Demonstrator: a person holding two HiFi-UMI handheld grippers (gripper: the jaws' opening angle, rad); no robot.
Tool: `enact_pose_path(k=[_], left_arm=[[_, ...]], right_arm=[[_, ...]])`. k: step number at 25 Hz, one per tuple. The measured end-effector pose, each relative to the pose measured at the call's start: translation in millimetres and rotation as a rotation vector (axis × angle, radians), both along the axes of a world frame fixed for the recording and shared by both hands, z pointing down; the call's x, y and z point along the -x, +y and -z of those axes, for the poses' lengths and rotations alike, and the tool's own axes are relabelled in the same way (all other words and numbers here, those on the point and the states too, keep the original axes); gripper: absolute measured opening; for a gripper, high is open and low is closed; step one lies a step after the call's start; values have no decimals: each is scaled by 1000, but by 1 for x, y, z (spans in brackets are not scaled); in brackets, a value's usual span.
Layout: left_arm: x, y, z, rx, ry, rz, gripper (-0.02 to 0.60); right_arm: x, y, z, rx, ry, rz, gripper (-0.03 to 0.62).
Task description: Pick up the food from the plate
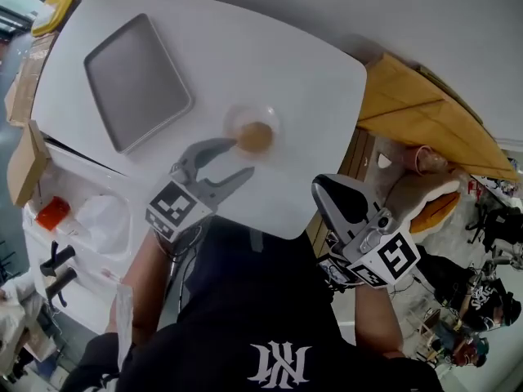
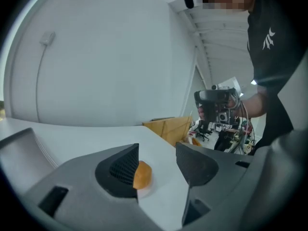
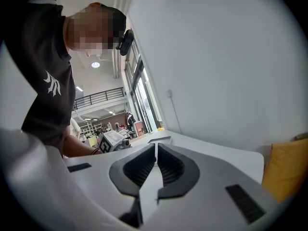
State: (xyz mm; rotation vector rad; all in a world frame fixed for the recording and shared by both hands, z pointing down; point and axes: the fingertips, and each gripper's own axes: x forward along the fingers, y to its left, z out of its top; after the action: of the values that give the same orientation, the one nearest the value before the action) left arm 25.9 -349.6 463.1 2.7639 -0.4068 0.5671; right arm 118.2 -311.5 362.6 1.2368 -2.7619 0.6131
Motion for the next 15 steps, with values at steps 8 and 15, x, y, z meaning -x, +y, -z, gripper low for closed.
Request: enact_pose_path(k=[8,15], left_arm=[[-7,-40,-87,-61,-102,58,299],[-15,-54,-138,-165,-257,11,390]], right_arm=[[-9,-35,-108,108,-17,70,5],[-14,-57,-159,146,-71,103,5]])
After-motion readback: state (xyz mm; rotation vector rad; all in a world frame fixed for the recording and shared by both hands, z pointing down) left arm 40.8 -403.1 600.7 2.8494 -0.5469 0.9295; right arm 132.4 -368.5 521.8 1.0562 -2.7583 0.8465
